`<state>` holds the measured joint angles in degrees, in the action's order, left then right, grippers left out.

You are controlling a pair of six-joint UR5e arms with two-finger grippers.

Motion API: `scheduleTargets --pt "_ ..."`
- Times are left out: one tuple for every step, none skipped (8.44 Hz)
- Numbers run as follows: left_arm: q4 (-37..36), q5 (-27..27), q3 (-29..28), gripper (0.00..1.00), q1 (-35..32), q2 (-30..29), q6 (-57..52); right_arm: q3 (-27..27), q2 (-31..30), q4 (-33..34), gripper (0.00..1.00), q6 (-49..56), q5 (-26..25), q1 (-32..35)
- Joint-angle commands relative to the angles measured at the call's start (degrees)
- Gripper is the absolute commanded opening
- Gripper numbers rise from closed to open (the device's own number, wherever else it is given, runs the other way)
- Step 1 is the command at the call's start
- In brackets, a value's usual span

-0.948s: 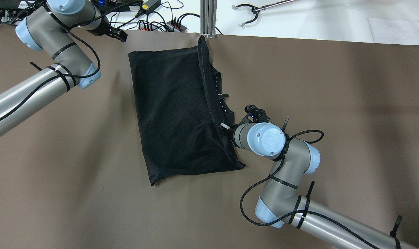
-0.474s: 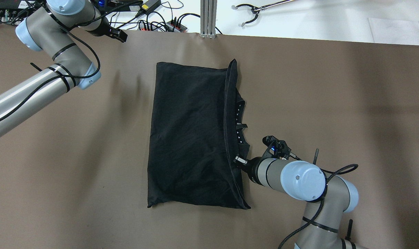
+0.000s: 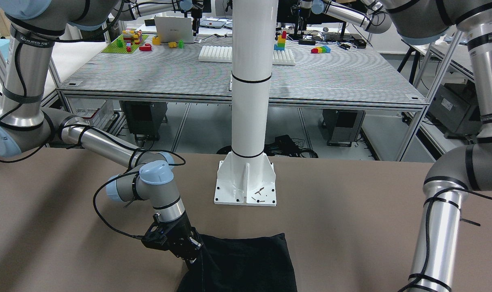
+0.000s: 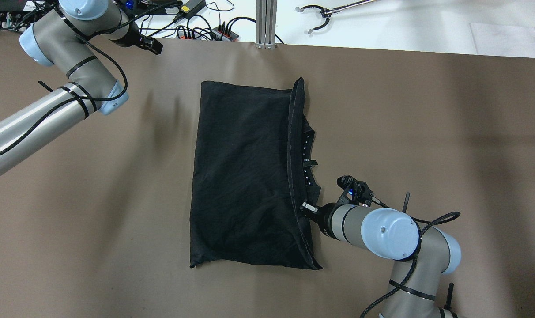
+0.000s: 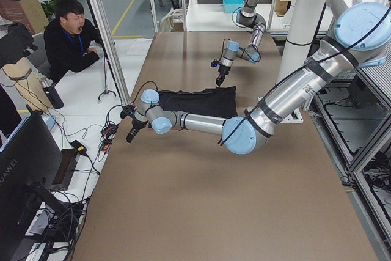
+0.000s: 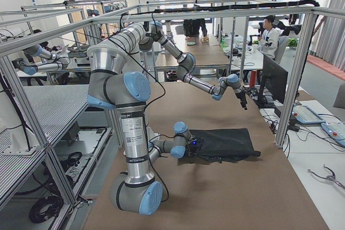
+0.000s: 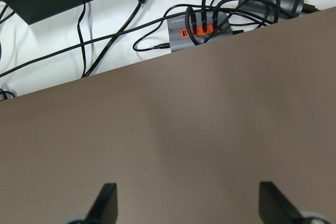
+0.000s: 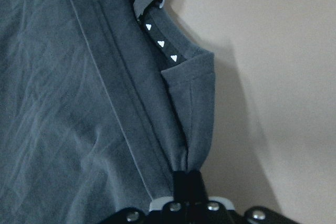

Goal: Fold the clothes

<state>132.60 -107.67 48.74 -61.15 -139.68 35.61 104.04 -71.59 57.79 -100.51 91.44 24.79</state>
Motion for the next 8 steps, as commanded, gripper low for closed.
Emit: scheduleTargets --pt "0.0 -0.1 0.6 0.95 0.1 0.4 0.2 0.7 1.1 4.4 0.91 4.2 0.0 0.8" --pt "-0.1 -0.1 0.6 0.95 0.1 0.4 0.2 1.6 1.5 7.1 0.93 4.7 0.1 1.7" --pt "0.0 -0.1 0.6 0.95 0.1 0.4 0.2 2.1 2.3 8.2 0.94 5.9 0.2 1.9" --pt "0.0 0.0 0.7 0.95 0.5 0.4 0.7 2.2 3.1 8.7 0.94 6.9 0.1 1.9" --pt "0.0 0.0 0.7 0.95 0.6 0.4 1.0 2.3 4.0 10.0 0.94 9.7 0.1 1.8" --pt "0.0 -0.1 0.7 0.95 0.7 0.4 1.0 2.4 5.7 14.3 0.94 11.7 0.0 1.3" --pt "0.0 0.0 0.7 0.95 0.7 0.5 1.0 2.1 8.8 21.7 0.94 13.7 -0.1 0.7" --pt "0.0 0.0 0.7 0.95 0.7 0.5 1.0 2.3 10.1 27.6 0.93 16.3 -0.6 0.4"
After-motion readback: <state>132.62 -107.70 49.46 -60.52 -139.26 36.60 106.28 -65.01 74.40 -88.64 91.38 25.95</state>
